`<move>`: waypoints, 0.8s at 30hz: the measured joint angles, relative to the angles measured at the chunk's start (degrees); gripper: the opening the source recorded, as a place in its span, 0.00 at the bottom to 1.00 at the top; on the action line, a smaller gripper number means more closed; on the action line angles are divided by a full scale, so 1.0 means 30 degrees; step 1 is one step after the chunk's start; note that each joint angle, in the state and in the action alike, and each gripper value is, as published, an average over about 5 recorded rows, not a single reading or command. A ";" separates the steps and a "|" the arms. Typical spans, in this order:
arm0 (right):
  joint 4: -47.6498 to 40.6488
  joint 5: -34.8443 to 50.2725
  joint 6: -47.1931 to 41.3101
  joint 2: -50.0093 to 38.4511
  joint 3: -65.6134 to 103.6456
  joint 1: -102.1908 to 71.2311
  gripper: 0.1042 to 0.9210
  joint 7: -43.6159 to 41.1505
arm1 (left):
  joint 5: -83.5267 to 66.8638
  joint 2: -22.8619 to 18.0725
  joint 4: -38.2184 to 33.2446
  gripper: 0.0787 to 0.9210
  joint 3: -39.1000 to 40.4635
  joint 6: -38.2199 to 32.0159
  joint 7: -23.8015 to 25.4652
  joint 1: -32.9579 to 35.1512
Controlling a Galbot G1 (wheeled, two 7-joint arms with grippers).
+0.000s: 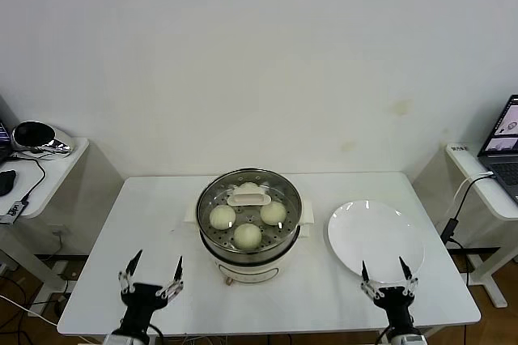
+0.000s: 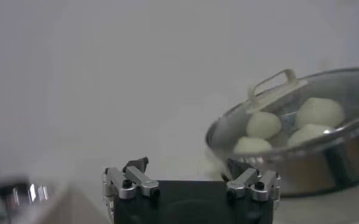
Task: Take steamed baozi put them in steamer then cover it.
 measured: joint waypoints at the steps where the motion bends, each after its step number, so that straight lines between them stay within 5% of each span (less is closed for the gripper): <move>1: 0.0171 0.0286 -0.0162 -0.0109 -0.0045 -0.0198 0.88 -0.0196 | -0.0546 -0.0137 0.0212 0.88 -0.0076 -0.0393 -0.0073 0.0227; 24: 0.3109 0.2966 -0.2025 -0.0740 -0.1480 -0.2788 0.88 -0.1553 | -0.4035 -0.0912 0.2847 0.88 -0.1405 -0.3096 0.0723 0.1417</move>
